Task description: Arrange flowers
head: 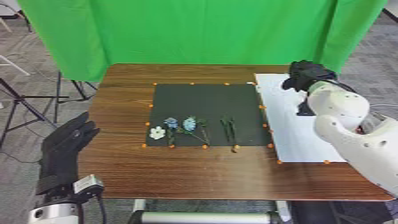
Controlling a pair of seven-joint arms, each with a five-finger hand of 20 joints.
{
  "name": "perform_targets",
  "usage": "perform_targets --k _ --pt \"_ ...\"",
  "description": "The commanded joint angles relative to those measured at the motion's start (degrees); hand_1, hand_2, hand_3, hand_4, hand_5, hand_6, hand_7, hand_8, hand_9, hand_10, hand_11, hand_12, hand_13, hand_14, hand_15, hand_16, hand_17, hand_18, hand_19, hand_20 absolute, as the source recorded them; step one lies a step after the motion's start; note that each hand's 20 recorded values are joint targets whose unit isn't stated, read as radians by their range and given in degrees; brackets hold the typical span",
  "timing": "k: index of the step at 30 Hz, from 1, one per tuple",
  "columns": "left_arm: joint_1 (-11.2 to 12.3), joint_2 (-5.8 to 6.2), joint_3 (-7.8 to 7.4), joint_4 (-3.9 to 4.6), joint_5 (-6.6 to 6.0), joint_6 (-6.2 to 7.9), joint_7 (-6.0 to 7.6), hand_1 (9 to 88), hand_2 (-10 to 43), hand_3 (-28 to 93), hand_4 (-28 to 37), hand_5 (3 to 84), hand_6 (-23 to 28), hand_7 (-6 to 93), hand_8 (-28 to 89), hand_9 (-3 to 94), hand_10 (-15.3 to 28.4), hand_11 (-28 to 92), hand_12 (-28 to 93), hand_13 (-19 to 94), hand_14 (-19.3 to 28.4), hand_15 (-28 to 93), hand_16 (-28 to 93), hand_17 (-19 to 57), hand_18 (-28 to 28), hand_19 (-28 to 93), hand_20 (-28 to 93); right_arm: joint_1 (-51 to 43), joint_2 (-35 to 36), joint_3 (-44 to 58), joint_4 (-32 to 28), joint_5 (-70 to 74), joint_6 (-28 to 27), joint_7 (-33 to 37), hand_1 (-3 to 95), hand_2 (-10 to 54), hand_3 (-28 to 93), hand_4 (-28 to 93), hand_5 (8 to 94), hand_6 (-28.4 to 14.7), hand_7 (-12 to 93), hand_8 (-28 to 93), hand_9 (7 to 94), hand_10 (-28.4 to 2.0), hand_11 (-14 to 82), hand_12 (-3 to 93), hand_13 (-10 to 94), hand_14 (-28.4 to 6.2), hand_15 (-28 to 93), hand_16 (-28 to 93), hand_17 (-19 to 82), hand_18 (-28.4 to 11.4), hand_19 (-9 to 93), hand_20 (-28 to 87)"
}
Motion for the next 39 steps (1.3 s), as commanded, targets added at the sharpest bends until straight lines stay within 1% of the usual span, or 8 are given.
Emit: perform_targets --k 1,9,10,15,27,28,29,39 --pt "-0.3 -0.51 0.64 -0.02 -0.10 0.04 0.14 26.4 4.6 82 -19.4 41.0 11.1 15.8 -11 34.8 20.2 37 5 24 26.8 64 -18 -9.2 21.0 60 1 0.0 0.5 0.1 3.9 -0.3 -1.1 2.3 31.1 -4.2 85 -26 51.9 -10.8 17 -9 51.9 -20.5 24.6 17.5 61 -10.2 79 14 30 -21.2 90 -4" --pt "-0.7 -0.85 0.77 0.09 0.08 -0.41 -0.22 26.3 4.7 82 -19.4 41.1 11.1 15.8 -11 34.9 20.2 37 5 24 26.9 64 -18 -9.2 21.0 60 1 -2.8 -1.1 2.1 5.2 -0.6 -3.6 3.3 30.9 -4.8 86 -26 51.7 -10.7 17 -9 51.5 -20.3 23.6 17.6 61 -10.4 80 14 30 -21.1 89 -4" --pt "-0.7 -0.72 0.89 0.17 -0.14 -0.25 0.16 26.4 4.7 82 -19.5 41.0 11.1 15.8 -11 34.9 20.2 37 5 24 26.9 64 -18 -9.2 21.0 60 1 -2.7 -1.0 1.9 5.5 -0.7 -3.5 3.4 30.7 -4.8 86 -26 51.7 -10.7 17 -10 51.4 -20.3 23.5 17.6 60 -10.4 80 14 30 -21.1 89 -4" --pt "-0.7 -1.09 0.76 0.10 0.17 -0.43 -0.45 26.4 4.8 82 -19.4 41.1 11.1 15.8 -11 34.9 20.2 37 5 24 26.9 64 -18 -9.2 21.0 60 1 -5.2 -1.9 4.7 5.9 -1.0 -6.4 3.8 30.4 -4.7 85 -26 51.4 -10.6 17 -10 51.0 -20.4 22.6 17.4 60 -10.6 80 14 30 -21.1 89 -4" --pt "-1.1 -1.94 0.58 0.09 0.60 -0.96 -1.53 26.4 4.9 82 -19.6 41.1 11.1 15.8 -11 35.0 20.2 37 5 24 26.9 64 -18 -9.2 21.0 60 1 -7.8 -2.8 6.2 7.3 -1.3 -7.3 4.5 30.5 -4.9 85 -26 51.3 -10.4 17 -10 50.9 -20.4 21.9 17.5 60 -10.8 80 14 29 -21.2 88 -3" --pt "-1.1 -1.93 0.64 0.12 0.46 -0.76 -1.22 26.5 4.9 83 -19.6 41.1 11.1 15.8 -11 35.0 20.2 37 5 24 26.9 64 -18 -9.2 21.0 60 1 -7.2 -3.1 6.0 7.8 -1.7 -7.5 4.2 30.5 -4.9 85 -26 51.3 -10.4 17 -10 50.9 -20.5 21.9 17.6 60 -10.8 80 14 29 -21.2 88 -3" --pt "-1.1 -2.14 0.51 0.11 0.77 -1.05 -1.72 26.5 4.9 83 -19.6 41.1 11.1 15.8 -11 35.0 20.2 37 5 24 26.9 64 -18 -9.2 21.0 60 1 -7.3 -3.2 6.0 7.8 -1.5 -7.5 4.5 30.5 -4.9 85 -26 51.3 -10.4 17 -10 50.9 -20.4 21.8 17.5 60 -10.8 80 14 29 -21.3 88 -3" --pt "-1.7 -2.34 0.95 0.30 0.63 -1.02 -1.64 26.5 4.9 83 -19.4 41.2 11.2 15.8 -11 35.3 20.3 37 6 24 27.1 64 -18 -9.2 21.1 60 1 -5.5 -3.4 3.8 8.7 -2.6 -6.6 4.8 30.7 -4.9 85 -27 50.8 -10.3 16 -10 50.7 -20.3 21.8 17.5 60 -10.8 80 13 29 -21.3 88 -2"
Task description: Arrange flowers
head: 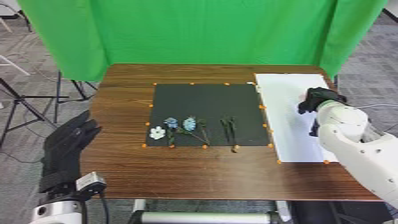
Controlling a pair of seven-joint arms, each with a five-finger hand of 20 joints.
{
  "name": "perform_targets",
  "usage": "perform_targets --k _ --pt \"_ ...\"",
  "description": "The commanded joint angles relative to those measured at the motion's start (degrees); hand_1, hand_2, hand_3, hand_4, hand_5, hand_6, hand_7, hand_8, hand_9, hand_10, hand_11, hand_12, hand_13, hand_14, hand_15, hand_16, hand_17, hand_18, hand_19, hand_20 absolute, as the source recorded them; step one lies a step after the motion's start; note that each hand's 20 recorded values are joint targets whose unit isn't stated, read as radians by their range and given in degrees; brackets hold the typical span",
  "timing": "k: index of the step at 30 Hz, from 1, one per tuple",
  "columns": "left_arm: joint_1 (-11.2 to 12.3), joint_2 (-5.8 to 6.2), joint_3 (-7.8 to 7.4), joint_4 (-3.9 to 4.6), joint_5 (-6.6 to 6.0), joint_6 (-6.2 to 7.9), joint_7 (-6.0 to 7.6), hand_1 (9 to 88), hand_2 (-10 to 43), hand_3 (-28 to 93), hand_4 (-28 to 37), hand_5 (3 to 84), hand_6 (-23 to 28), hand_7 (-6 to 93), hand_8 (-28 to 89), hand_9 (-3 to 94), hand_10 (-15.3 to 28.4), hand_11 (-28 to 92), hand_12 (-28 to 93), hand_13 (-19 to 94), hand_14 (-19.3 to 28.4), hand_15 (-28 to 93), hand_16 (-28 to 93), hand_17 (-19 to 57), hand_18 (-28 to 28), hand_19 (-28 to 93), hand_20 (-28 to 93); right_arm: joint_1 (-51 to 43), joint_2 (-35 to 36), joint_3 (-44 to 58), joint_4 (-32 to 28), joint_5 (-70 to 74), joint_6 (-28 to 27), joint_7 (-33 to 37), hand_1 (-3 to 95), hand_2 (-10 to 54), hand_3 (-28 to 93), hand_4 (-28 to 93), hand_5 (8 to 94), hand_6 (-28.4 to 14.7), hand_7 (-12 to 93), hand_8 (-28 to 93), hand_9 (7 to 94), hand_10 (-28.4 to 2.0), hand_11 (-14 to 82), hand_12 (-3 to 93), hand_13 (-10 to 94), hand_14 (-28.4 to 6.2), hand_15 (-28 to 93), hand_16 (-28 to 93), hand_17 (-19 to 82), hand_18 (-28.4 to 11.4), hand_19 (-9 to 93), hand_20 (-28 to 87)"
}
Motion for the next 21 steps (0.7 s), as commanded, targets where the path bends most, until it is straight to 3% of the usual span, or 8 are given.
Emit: perform_targets --k 1,4,10,20,21 --pt "0.0 -0.68 0.24 0.21 0.33 -0.66 -0.38 26.5 4.9 83 -19.4 41.2 11.2 15.8 -11 35.3 20.3 37 6 24 27.1 64 -18 -9.1 21.1 60 1 1.4 -0.2 -1.5 0.4 -1.9 0.6 0.7 30.8 -4.8 85 -27 50.8 -10.2 16 -10 50.8 -20.3 21.9 17.5 60 -10.8 80 13 29 -21.3 88 -2" --pt "-0.1 -0.78 0.32 0.22 0.43 -0.71 -0.60 26.6 4.9 83 -19.5 41.2 11.2 15.8 -11 35.4 20.4 37 6 24 27.1 64 -18 -9.1 21.1 60 1 1.4 0.3 -2.9 0.2 -2.6 1.6 0.9 31.0 -4.5 84 -27 51.0 -9.9 17 -10 51.2 -20.2 22.0 17.5 60 -10.8 80 13 29 -21.3 88 -2" --pt "-0.5 -0.95 0.32 0.22 0.70 -0.98 -0.96 26.5 4.9 83 -19.4 41.2 11.3 15.8 -11 35.6 20.4 37 5 24 27.1 64 -18 -9.1 21.0 60 1 2.5 0.7 -6.5 0.9 -5.6 4.1 1.3 34.4 -2.6 81 -28 59.1 -4.5 21 -12 61.8 -16.1 24.1 17.0 65 -9.2 77 13 32 -20.6 88 -2" --pt "-0.6 -0.82 0.60 0.32 0.41 -0.70 -0.55 26.5 5.0 83 -19.4 41.4 11.3 15.9 -11 35.5 20.5 37 5 24 27.1 64 -18 -9.1 21.0 60 1 4.3 1.0 -10.1 2.0 -8.2 7.1 1.6 38.9 -3.4 79 -28 62.6 -2.5 22 -13 65.5 -14.2 25.0 17.0 68 -7.8 76 15 33 -19.8 89 -3" --pt "-0.5 -0.85 0.58 0.34 0.35 -0.77 -0.58 26.5 5.0 83 -19.4 41.4 11.3 15.9 -11 35.6 20.5 37 5 24 27.1 64 -18 -9.0 21.0 60 1 4.7 1.4 -11.2 2.1 -8.4 8.7 1.7 40.8 -3.7 77 -28 64.1 -2.1 23 -8 67.6 -13.6 25.4 17.0 69 -7.5 75 15 34 -19.5 89 -3"
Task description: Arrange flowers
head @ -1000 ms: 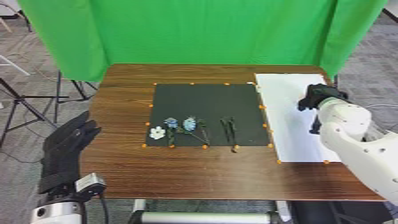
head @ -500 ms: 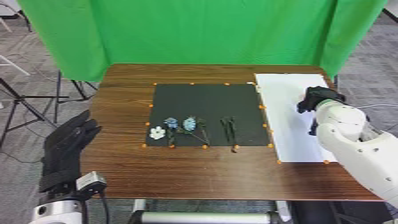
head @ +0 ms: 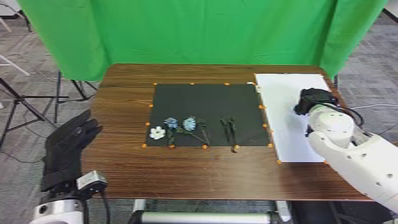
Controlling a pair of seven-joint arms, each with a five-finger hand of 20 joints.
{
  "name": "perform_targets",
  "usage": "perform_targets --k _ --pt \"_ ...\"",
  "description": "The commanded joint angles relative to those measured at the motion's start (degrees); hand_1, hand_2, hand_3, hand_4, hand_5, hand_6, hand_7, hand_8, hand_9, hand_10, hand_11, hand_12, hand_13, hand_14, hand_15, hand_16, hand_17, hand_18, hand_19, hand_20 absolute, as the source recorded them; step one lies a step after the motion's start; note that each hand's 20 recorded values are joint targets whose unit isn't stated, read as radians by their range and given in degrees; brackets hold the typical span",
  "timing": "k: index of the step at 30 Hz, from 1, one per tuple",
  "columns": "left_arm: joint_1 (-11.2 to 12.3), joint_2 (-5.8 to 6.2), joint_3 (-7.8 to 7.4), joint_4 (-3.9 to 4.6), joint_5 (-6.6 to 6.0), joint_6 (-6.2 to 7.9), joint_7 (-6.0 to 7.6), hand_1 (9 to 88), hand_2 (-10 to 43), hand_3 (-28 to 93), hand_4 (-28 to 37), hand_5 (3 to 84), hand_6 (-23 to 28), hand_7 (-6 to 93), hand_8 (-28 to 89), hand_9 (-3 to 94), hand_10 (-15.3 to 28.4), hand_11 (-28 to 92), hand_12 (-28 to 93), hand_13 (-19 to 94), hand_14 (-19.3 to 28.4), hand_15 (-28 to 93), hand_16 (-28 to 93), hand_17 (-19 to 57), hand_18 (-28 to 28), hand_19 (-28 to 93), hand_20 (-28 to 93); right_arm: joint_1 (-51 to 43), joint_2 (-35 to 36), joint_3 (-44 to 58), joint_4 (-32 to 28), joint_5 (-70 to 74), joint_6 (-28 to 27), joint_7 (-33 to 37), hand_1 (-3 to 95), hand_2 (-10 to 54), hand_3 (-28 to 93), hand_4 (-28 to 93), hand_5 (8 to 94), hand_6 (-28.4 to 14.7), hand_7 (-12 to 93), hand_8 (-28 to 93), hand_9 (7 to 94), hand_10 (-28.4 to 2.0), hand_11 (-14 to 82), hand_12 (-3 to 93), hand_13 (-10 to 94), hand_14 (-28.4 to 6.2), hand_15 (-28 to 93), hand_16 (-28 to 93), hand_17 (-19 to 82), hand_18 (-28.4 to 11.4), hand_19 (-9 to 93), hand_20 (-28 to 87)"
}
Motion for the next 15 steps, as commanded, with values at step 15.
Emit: perform_targets --k 15 --pt "0.7 0.41 0.27 0.08 -0.04 -0.29 0.39 26.5 5.2 83 -19.3 41.5 11.3 15.8 -11 35.6 20.4 37 5 24 27.1 64 -18 -9.1 21.0 60 1 5.4 5.0 -10.8 -0.9 -7.2 16.3 -0.4 50.6 -4.5 72 -28 78.1 1.4 27 -1 83.3 -8.1 20.8 26.8 78 -3.8 70 18 37 -18.0 92 -5"
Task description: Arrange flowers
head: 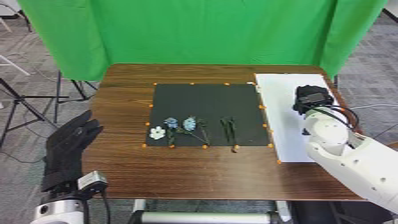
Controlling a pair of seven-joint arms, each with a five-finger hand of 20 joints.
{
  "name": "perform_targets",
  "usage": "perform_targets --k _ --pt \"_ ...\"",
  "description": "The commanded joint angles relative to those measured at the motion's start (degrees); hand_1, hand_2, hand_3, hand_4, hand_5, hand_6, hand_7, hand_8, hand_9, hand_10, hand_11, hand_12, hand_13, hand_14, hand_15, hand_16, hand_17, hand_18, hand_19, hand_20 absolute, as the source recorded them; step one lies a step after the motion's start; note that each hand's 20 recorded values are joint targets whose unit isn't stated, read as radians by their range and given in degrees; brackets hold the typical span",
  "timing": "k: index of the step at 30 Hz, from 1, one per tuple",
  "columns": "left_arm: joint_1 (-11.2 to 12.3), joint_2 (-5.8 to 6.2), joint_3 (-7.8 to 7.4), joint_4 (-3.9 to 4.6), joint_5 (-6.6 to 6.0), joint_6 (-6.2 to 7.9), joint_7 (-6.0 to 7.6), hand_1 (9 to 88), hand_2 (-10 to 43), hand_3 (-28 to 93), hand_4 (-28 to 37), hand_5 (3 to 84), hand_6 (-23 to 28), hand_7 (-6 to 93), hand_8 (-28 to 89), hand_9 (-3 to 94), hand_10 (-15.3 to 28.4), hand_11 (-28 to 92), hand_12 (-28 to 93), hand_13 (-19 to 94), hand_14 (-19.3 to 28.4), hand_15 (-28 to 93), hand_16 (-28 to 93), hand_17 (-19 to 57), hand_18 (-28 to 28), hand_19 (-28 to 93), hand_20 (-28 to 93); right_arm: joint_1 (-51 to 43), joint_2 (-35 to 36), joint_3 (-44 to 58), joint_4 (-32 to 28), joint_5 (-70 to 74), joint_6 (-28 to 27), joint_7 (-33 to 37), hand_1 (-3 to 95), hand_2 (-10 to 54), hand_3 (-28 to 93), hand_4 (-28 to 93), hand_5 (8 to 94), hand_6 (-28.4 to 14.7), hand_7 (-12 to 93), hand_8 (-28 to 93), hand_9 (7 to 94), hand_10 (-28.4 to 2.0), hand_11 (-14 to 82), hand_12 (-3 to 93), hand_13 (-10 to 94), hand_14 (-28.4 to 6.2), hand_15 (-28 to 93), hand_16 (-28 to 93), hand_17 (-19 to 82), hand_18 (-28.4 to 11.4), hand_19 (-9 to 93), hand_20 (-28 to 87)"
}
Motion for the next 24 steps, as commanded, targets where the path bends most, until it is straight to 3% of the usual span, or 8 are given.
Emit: perform_targets --k 1,11,24 --pt "0.7 0.43 0.06 0.03 -0.05 -0.11 0.30 26.4 5.2 83 -19.3 41.5 11.3 15.8 -11 35.6 20.4 37 5 24 27.1 64 -18 -9.1 21.0 60 1 1.6 2.8 -0.7 -2.7 -3.0 4.5 -1.3 50.7 -4.6 72 -28 78.3 1.4 27 -1 83.4 -8.1 20.7 26.9 79 -3.8 70 18 38 -17.9 92 -5" --pt "1.0 1.00 -0.26 -0.08 -0.29 0.20 0.63 26.4 5.3 83 -19.5 41.4 11.3 15.9 -11 35.6 20.5 37 5 24 27.1 64 -18 -9.0 21.0 60 1 6.4 4.4 -7.8 -11.1 -6.0 9.6 -10.0 50.4 -4.8 73 -28 78.8 1.3 26 0 83.7 -7.8 20.1 27.7 79 -3.5 70 19 37 -17.7 92 -5" --pt "1.3 1.15 -0.37 -0.22 -0.37 0.28 0.77 26.2 5.2 84 -19.4 41.4 11.3 15.9 -11 35.6 20.5 37 5 24 27.1 64 -18 -9.1 21.0 60 1 2.9 -5.6 -3.8 -15.9 -7.2 3.6 -21.6 50.0 -4.4 73 -28 78.3 1.5 26 0 83.3 -7.5 20.1 27.8 78 -3.6 70 19 36 -17.4 92 -5"
